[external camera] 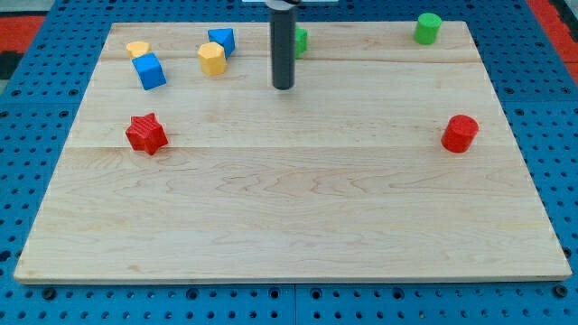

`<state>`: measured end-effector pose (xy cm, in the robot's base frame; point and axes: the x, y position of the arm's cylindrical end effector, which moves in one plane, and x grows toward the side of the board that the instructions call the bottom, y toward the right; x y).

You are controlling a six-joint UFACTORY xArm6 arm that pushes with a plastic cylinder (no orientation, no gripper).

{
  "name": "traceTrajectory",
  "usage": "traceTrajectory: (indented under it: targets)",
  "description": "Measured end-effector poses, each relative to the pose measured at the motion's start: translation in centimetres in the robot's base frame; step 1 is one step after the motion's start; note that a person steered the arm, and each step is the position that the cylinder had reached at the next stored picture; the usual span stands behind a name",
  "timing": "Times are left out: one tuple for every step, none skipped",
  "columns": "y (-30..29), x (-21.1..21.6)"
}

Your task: Nudge blue triangle down a bit

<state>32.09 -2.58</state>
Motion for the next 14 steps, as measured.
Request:
traceTrajectory:
  targets:
    - [-2.6, -0.5]
    - [-4.3, -0.5]
    - [-4.3, -0.5]
    - [-4.3, -0.5]
    - [-5.6, 1.5]
    - [-6.0, 2.3]
    - [-6.8, 2.3]
    - [-9.7, 2.3]
    - [-9.2, 0.3]
    - [-12.6, -0.5]
    - [-14.0, -1.4]
    - [-14.0, -3.9]
    - [-14.0, -8.8]
    - [-13.7, -12.1]
